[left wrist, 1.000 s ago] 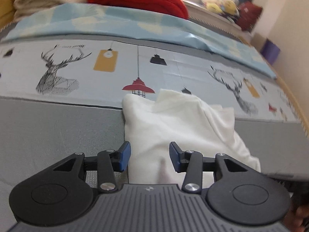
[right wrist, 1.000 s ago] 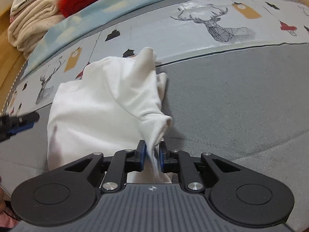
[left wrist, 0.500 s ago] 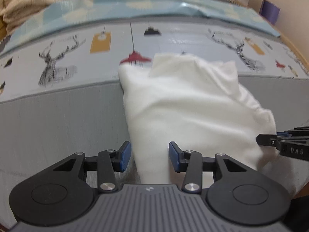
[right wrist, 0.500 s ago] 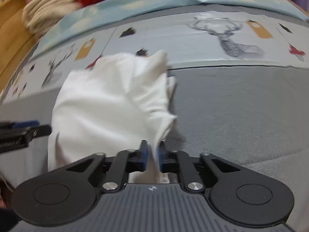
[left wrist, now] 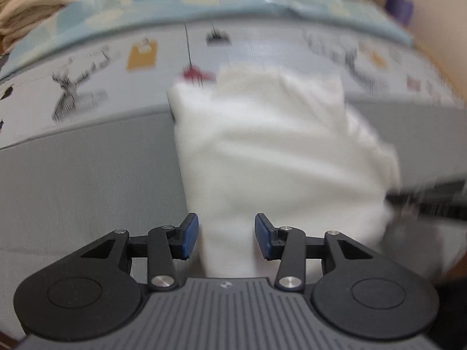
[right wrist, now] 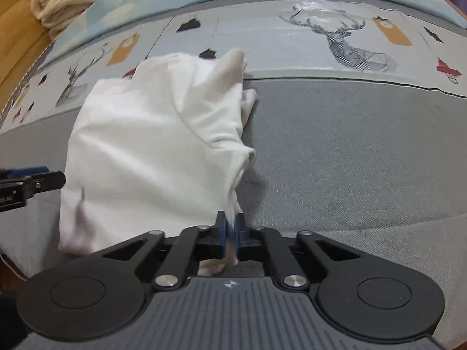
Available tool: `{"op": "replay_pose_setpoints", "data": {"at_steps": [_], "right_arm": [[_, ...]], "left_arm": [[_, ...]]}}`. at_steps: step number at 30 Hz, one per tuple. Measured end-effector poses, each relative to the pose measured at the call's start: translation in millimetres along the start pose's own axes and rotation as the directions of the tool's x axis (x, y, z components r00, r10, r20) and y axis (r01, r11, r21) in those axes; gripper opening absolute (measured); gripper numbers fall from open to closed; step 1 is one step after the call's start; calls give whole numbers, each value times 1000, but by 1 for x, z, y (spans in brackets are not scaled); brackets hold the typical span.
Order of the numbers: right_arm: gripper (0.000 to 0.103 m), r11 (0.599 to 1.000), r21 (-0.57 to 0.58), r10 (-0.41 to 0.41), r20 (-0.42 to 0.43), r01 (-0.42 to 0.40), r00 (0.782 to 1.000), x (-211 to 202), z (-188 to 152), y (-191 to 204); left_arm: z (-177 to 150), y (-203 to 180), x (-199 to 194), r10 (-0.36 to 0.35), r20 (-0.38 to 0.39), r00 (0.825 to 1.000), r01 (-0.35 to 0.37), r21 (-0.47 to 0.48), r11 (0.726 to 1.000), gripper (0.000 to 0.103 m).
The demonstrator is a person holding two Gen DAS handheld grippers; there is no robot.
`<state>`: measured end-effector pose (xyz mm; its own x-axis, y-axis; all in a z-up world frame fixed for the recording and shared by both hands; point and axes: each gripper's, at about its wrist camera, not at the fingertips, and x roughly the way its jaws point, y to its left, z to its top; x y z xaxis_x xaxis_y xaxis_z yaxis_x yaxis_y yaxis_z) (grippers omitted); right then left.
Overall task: Fold small clothes
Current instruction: 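Open both grippers and lift them away from the folded shirt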
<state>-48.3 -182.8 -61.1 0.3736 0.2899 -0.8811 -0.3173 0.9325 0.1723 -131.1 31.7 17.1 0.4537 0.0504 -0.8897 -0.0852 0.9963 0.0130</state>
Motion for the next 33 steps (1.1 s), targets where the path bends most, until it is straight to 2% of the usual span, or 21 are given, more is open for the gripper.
{"op": "replay_pose_setpoints", "data": {"at_steps": [2,3,5,8,9,11,12,14,15,16,18,19,20,24,25,26,28,29,30,32,33], "right_arm": [[3,1000,-17,-18,-9,18,1000,2,-1,2],[3,1000,-15,-21,-10,20,1000,3,-1,2],[3,1000,-3,-18,-3,18,1000,1,-2,2],[4,1000,9,9,34,-9,999,-8,-1,1],[4,1000,1,21,34,-21,999,-9,-1,0],[5,999,-33,-7,-1,7,1000,-3,-4,0],[5,998,-55,-38,-24,36,999,2,-6,0],[5,994,-79,-73,-39,70,997,3,-9,1],[5,992,-91,-86,-21,84,996,-1,-9,2],[7,990,-104,-100,4,100,995,-6,-10,4],[20,982,-116,-142,79,150,987,-23,-9,6],[36,980,-107,-152,126,166,980,-35,-8,6],[48,979,-90,-163,183,181,970,-49,-9,7],[52,984,-85,-112,398,158,911,-111,-24,19],[59,983,-98,-99,441,157,892,-126,-31,24],[71,980,-114,-89,477,162,874,-139,-40,30],[85,977,-130,-74,531,168,844,-160,-59,37],[87,979,-121,-68,555,162,829,-169,-70,40],[87,984,-107,-60,568,146,821,-176,-79,42],[89,992,-58,-56,575,109,816,-184,-91,43],[91,996,-24,-57,574,87,817,-186,-98,43]], "left_arm": [[-8,-6,20,49,-96,994,-46,41,998,48],[-11,-6,26,68,-115,991,-63,46,997,48],[-10,-3,19,62,-84,995,-62,8,998,48],[-8,-5,-3,37,21,999,-37,1,999,48],[-10,-6,0,41,9,999,-41,14,999,48],[-21,-11,23,84,-117,990,-78,58,995,49],[-25,-12,25,87,-123,989,-79,67,995,49],[-18,-15,13,107,-68,992,-103,71,992,50],[-16,-14,2,119,-9,993,-119,60,991,50],[-16,-15,-12,146,55,988,-149,41,988,53],[-17,-16,-40,209,169,963,-210,-12,978,66],[-18,-17,-53,214,205,955,-213,-28,977,78],[-21,-21,-68,209,244,947,-208,-31,978,84],[-31,-35,-121,187,390,902,-210,18,977,85],[-34,-38,-134,180,424,888,-215,35,976,85],[-43,-44,-149,173,463,869,-221,52,974,85],[-63,-49,-172,174,532,829,-237,53,970,89],[-72,-49,-180,182,536,824,-233,29,972,95],[-77,-51,-184,182,528,829,-216,3,976,97],[-90,-52,-184,175,499,849,-166,-63,984,100],[-93,-52,-182,178,472,864,-151,-95,984,100]]}}
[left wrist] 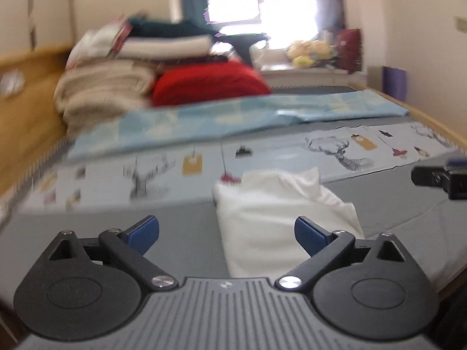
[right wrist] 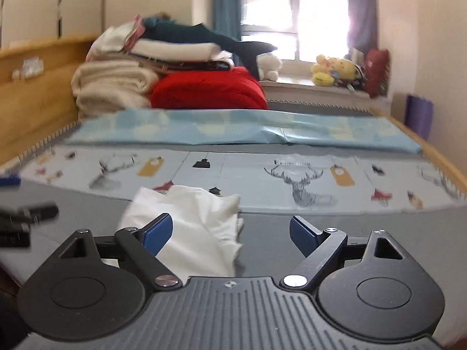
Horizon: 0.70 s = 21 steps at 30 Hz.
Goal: Fold small clothes
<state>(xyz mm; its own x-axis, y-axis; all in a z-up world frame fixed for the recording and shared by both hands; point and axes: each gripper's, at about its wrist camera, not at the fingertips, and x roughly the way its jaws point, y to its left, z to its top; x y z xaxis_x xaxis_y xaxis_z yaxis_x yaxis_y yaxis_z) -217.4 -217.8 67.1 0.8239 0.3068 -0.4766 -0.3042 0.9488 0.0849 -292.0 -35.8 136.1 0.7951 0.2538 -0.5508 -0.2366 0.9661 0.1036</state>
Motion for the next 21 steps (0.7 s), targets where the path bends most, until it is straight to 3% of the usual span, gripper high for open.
{"op": "replay_pose_setpoints", "data": {"at_steps": [3,6,9,21], "right_arm": [[94,1000,26,-10,-46,11,999,-1,-12,5],[94,999,-26,-28,-73,26,997,4,-19,15],[94,999,-28,-24,-134,20,991,14,-24,18],[94,999,-38,-6,-197,-1,980,34,-30,27]], "left_arm": [[-8,1,17,-45,-120,992,34,-90,995,100],[-12,0,36,20,-186,982,-37,-86,996,100],[-13,-3,45,53,-204,978,-71,-79,994,100],[-18,-13,58,-10,-225,974,-11,-91,996,100]]}}
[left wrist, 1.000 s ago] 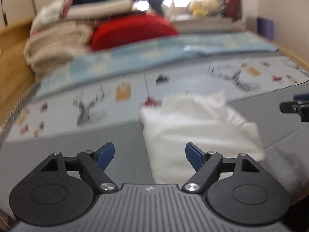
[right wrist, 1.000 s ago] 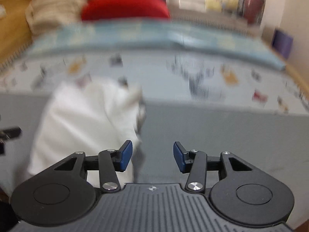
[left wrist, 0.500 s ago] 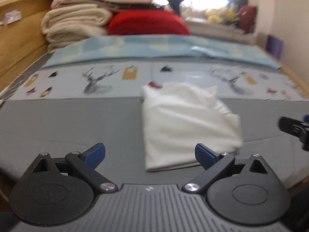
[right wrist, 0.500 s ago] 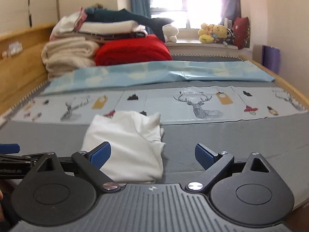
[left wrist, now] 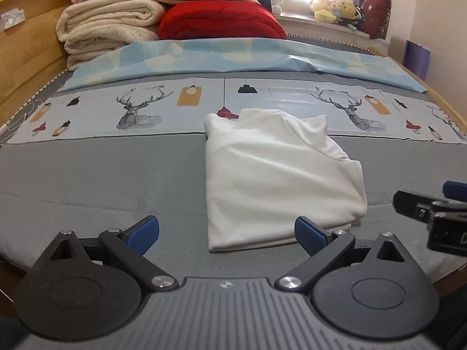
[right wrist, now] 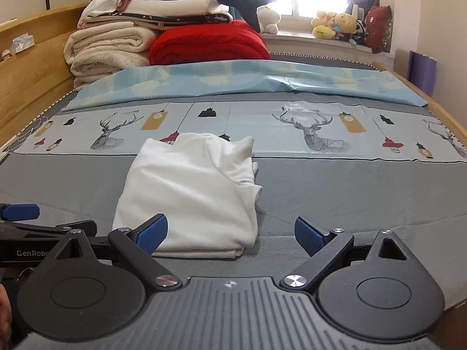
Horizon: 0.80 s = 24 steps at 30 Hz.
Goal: Fold small clothes
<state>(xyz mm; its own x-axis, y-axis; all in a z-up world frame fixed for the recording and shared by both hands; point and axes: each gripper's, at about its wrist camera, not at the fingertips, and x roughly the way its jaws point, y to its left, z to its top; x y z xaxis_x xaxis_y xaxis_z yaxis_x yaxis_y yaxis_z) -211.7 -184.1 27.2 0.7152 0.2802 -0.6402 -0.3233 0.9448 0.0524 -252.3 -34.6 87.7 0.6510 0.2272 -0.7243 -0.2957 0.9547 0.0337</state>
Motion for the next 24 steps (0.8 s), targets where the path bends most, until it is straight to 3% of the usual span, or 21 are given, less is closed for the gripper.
{"op": "replay_pose_setpoints", "data": {"at_steps": [24], "right_arm": [[94,998,-46,43,-22,-44,999,10,0,10]], "left_arm": [[-1,-2,1,-43,-4,999,43,6,999,100]]}}
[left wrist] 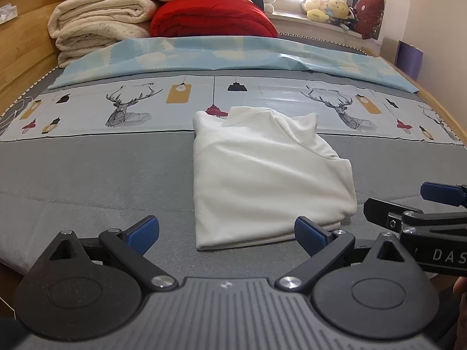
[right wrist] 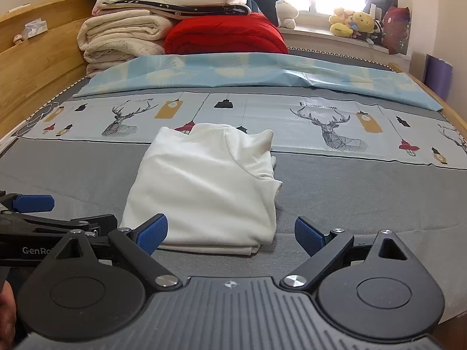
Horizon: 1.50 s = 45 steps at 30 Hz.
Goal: Fold small clothes
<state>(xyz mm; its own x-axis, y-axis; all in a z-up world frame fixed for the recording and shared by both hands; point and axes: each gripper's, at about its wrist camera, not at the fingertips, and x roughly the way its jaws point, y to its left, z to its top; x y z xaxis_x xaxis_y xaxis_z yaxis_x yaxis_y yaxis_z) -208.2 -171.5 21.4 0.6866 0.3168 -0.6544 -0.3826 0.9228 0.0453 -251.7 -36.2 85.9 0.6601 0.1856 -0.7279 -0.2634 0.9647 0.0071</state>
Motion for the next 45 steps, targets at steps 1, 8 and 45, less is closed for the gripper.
{"op": "replay_pose_setpoints", "data": {"at_steps": [1,8,45], "right_arm": [[94,1000,3,2,1,-2,1000,0,0,0],[94,1000,14,11,-1,-11,1000,1,0,0],[94,1000,20,20,-8,-20,1000,3,-1,1]], "left_arm": [[0,0,0,0,0,1000,0,1,1000,100],[0,-1,1,1,-3,1000,-1,2,1000,100],[-2,-3,4,-1,-11,1000,1,1,1000,100]]}}
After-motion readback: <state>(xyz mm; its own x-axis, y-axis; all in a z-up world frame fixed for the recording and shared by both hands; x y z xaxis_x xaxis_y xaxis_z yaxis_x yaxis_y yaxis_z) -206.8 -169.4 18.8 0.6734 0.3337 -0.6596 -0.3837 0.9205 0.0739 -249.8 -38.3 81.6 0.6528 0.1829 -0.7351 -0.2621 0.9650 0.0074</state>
